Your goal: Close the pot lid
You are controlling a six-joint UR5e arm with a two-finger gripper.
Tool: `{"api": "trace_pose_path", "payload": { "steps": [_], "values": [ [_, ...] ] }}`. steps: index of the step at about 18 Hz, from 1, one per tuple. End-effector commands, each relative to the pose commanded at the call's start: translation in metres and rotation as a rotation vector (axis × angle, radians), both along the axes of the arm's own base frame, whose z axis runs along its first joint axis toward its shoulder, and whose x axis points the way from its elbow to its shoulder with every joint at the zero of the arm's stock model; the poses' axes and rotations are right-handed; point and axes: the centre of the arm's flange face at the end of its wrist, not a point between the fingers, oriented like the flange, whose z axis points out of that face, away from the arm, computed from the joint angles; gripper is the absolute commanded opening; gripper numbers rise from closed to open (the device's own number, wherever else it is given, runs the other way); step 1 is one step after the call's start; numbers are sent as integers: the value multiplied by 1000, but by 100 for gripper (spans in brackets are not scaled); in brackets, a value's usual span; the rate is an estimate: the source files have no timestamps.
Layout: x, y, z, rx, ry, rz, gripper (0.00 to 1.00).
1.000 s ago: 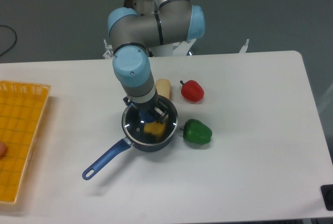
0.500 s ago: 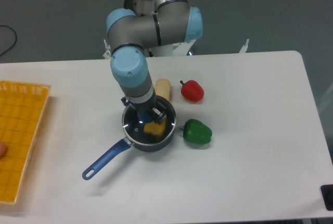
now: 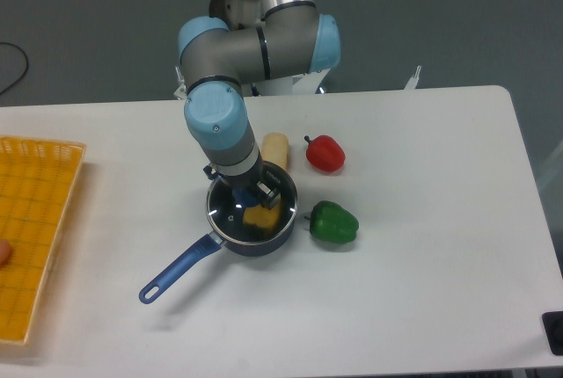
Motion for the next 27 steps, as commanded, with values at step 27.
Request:
{"api": "trace_pose_path", "payload": {
  "steps": [27],
  "values": [
    [-43, 7, 75, 88, 100, 32, 100]
  ]
}}
